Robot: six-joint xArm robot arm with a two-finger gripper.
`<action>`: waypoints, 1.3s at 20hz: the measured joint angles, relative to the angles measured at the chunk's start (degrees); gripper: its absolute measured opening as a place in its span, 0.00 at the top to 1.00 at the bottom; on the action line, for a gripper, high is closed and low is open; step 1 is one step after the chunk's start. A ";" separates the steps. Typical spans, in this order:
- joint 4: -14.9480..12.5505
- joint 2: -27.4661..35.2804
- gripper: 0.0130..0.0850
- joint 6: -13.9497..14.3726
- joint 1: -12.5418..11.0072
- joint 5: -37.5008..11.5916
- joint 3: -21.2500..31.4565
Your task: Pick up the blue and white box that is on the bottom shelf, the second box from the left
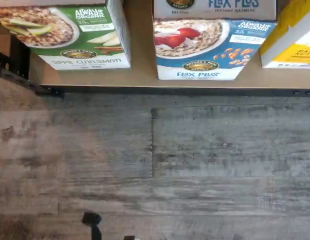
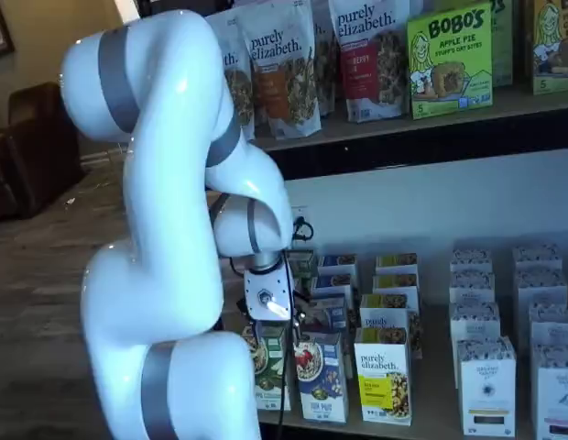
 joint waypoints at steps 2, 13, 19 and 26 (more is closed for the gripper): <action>-0.73 2.22 0.00 0.57 -0.07 -0.31 -1.49; 0.64 12.27 0.00 -3.22 -2.53 -3.66 -8.41; 1.87 17.12 0.00 -5.41 -3.46 -5.65 -12.45; 2.42 23.28 0.00 -6.46 -4.00 -5.75 -18.75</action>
